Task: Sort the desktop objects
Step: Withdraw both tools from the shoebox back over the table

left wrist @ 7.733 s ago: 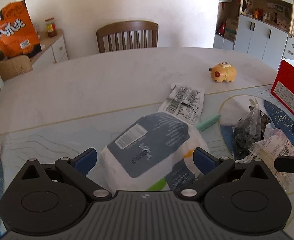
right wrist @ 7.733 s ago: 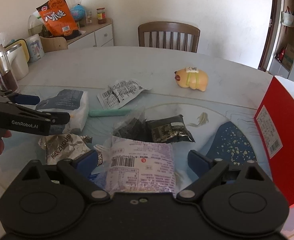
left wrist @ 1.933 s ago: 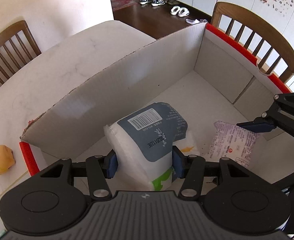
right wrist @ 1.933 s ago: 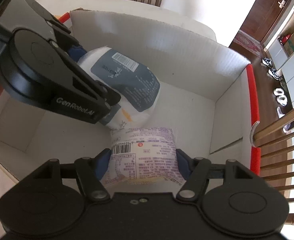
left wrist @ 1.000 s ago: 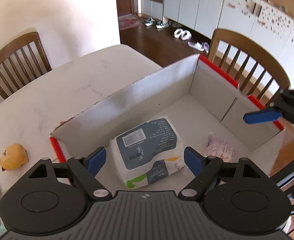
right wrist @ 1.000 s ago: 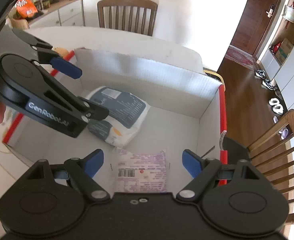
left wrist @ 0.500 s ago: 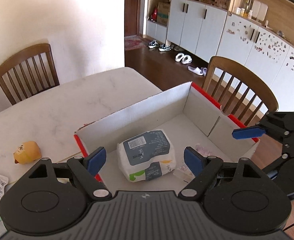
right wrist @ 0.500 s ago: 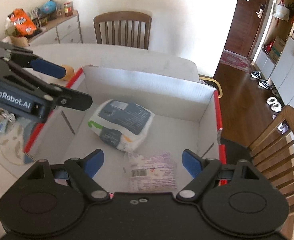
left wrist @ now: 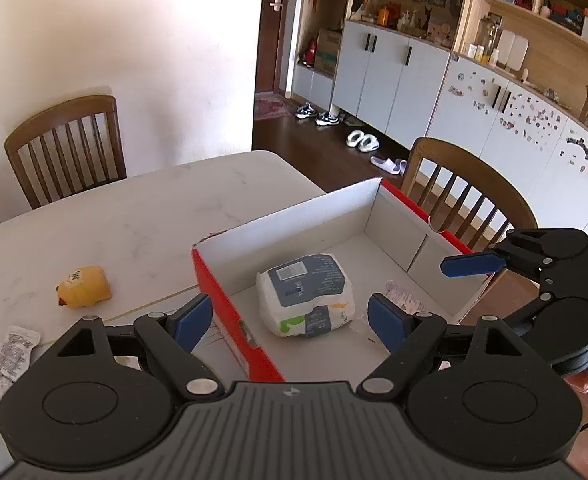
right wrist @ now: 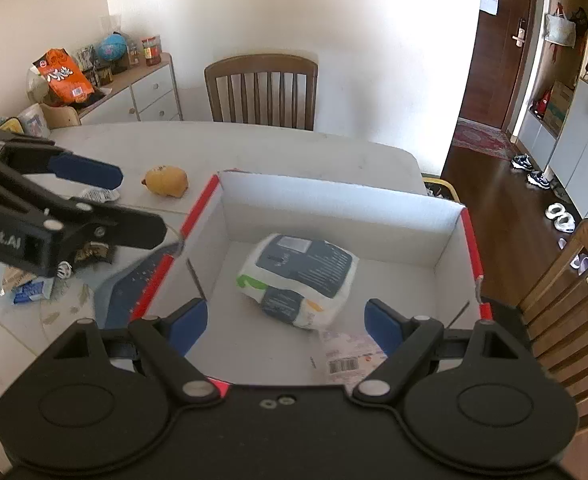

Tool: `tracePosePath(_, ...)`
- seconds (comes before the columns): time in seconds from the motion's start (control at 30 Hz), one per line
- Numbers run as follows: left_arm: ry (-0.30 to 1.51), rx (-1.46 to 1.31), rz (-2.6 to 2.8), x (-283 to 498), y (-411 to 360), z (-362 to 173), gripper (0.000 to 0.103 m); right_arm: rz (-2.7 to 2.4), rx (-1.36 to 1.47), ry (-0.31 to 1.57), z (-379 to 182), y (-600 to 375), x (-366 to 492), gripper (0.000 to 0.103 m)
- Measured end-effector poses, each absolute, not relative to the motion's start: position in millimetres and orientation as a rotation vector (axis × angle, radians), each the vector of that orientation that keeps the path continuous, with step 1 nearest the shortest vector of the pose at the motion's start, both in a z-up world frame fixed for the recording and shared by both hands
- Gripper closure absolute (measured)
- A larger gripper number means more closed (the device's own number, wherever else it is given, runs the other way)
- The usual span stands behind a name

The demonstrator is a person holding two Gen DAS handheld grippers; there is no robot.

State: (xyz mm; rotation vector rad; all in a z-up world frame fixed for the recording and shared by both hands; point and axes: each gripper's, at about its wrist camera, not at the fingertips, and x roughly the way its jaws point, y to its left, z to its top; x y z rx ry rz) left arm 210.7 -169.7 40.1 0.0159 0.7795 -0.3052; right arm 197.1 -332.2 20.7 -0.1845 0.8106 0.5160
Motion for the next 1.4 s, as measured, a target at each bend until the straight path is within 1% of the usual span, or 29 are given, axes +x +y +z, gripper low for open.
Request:
tracePosePath(0.3, 0.758, -0.005, -0.311, 188, -144, 44, 0.018, 0.526, -0.185, 0.795, 25, -307, 184, 0.016)
tracePosePath(0.63, 0.773, -0.039, -0.315, 164, -105, 31, 0.018, 0.530, -0.140, 0.809, 22, -277, 174, 0.015)
tracePosePath(0.73, 0.776, -0.030, -0.312, 157, -93, 26, 0.012, 0.529, -0.126, 0.810, 19, -269, 169, 0.013)
tracePosePath(0.8, 0.779, -0.035, -0.300, 153, -84, 23, 0.002, 0.529, -0.122, 0.814, 17, -263, 166, 0.013)
tracePosePath(0.83, 0.778, -0.041, -0.298, 150, -79, 22, 0.001, 0.528, -0.118, 0.817, 17, -259, 165, 0.012)
tracePosePath(0.9, 0.775, -0.054, -0.289, 146, -71, 19, 0.001, 0.527, -0.111, 0.823, 15, -254, 165, 0.012)
tracePosePath(1.0, 0.769, -0.067, -0.265, 140, -59, 15, 0.001, 0.527, -0.104, 0.814, 16, -246, 162, 0.009)
tracePosePath(1.3, 0.753, -0.093, -0.207, 125, -23, 10, 0.001, 0.552, -0.110, 0.800, 16, -213, 155, 0.009)
tracePosePath(1.4, 0.754, -0.106, -0.193, 120, -12, 7, 0.001, 0.558, -0.107, 0.789, 17, -202, 152, 0.005)
